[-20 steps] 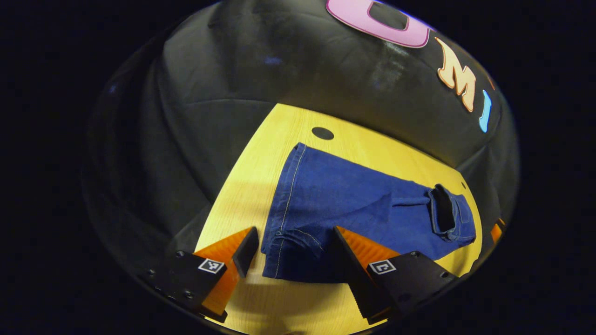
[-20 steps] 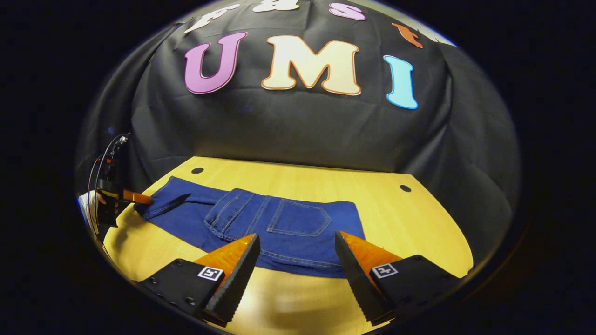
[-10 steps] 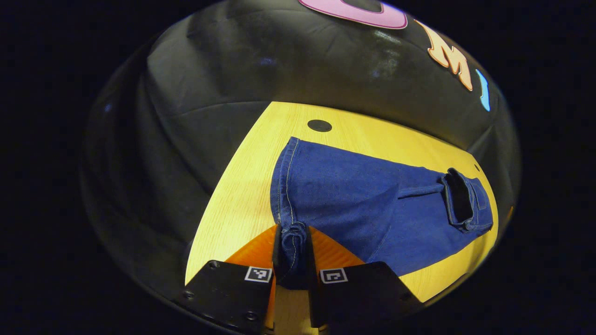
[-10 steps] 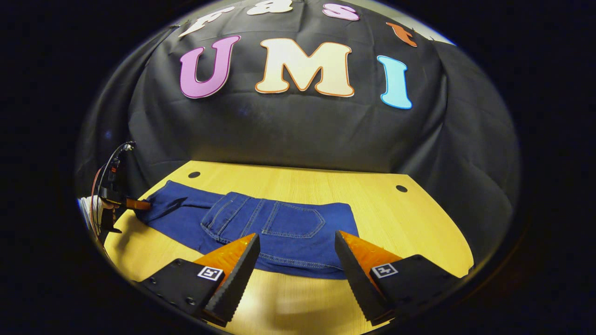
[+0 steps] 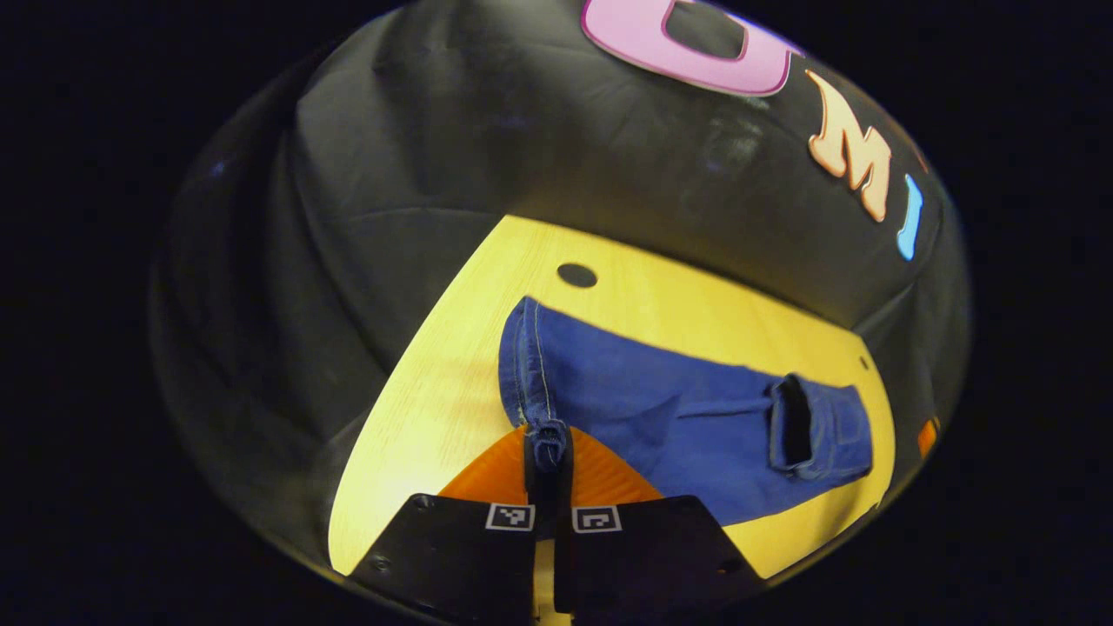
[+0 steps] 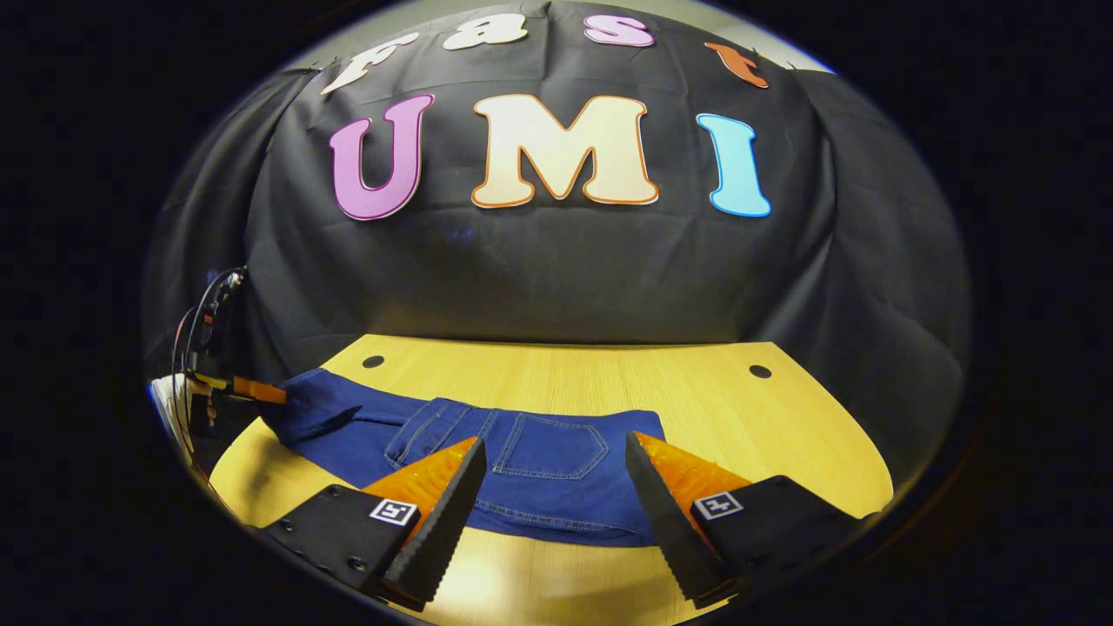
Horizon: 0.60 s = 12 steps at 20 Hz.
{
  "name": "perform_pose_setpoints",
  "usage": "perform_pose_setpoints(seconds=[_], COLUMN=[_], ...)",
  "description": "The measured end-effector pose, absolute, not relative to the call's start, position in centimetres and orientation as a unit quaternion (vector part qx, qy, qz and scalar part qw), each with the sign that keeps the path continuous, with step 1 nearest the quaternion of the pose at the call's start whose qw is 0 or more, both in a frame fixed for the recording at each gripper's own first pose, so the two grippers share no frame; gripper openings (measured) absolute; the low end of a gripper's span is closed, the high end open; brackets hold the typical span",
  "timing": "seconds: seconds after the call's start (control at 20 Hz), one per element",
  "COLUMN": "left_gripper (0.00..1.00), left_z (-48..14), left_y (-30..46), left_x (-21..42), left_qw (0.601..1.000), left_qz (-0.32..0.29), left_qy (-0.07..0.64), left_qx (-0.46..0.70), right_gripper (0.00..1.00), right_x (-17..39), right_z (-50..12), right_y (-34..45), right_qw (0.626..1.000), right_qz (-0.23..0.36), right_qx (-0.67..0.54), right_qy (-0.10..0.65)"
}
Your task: Grasp the waist and the cuffs of the jeans and fold them to make the two legs overlap; first hold the waist and fold one-third of the jeans toward the cuffs, then hold the cuffs and fold the remaining one-third in the same direction to finish folding.
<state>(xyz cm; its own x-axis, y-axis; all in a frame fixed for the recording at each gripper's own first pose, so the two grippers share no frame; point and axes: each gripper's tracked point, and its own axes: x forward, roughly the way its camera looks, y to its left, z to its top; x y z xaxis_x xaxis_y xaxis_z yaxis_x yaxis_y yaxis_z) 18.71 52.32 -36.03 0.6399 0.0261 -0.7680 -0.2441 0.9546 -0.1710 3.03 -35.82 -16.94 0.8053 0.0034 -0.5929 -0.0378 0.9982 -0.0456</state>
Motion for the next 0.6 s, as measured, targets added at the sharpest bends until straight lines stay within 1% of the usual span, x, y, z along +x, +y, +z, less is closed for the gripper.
perform_pose_setpoints(seconds=[0.3,0.6], left_gripper=[0.01,0.01], left_z=[-29.5,-26.6], left_y=[45.4,37.2], left_x=[22.0,24.4], left_qw=[0.918,0.925], left_qz=[0.022,-0.013], left_qy=[0.377,0.358], left_qx=[-0.122,-0.124], right_gripper=[0.99,0.99], right_x=[3.5,3.4], right_z=[-15.9,-14.0], right_y=[-36.7,-38.6], right_qw=[0.951,0.954], right_qz=[0.042,0.067], right_qx=[-0.021,-0.011], right_qy=[0.306,0.291])
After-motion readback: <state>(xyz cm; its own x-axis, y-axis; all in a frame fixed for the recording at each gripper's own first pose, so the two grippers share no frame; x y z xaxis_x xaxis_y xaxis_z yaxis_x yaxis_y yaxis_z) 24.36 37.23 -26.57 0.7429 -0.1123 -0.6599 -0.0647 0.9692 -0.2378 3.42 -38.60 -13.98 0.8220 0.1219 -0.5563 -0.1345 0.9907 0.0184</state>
